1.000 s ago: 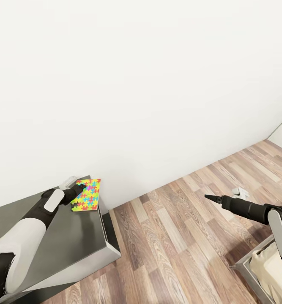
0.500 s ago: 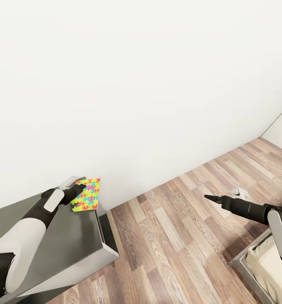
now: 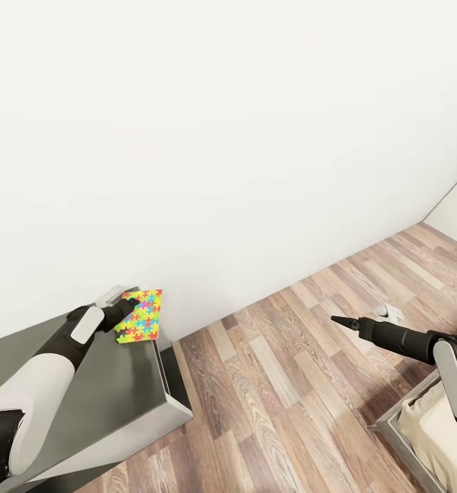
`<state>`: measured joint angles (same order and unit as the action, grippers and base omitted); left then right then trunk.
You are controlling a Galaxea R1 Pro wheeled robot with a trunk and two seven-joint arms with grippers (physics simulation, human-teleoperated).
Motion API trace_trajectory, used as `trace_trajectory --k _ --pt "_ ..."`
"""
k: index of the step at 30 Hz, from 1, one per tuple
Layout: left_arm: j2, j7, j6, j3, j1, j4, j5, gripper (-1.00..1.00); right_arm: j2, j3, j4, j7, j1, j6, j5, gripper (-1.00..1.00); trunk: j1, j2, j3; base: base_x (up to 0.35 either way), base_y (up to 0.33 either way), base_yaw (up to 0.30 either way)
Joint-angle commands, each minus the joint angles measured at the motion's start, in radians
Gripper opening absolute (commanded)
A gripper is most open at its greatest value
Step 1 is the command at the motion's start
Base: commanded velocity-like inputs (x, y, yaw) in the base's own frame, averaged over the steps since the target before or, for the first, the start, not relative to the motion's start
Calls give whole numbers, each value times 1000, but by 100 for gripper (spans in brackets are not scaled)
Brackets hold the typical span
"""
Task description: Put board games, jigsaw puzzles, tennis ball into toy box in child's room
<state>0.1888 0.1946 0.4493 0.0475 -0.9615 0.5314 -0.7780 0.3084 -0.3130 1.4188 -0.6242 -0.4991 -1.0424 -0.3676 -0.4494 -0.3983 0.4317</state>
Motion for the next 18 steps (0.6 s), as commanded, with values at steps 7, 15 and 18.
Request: trace_trajectory --k 7,15,18 --pt "4 2 5 7 2 3 -15 100 0 -1 0 -8 -1 -5 5 100 -1 -2 2 0 0 -2" --pt "24 -27 6 27 9 5 -19 100 0 -1 0 -9 3 -5 2 100 -1 -2 2 0 0 0" --pt "34 -37 8 51 13 6 -20 100 0 -1 -1 -9 6 -5 2 100 -1 -2 2 0 0 0"
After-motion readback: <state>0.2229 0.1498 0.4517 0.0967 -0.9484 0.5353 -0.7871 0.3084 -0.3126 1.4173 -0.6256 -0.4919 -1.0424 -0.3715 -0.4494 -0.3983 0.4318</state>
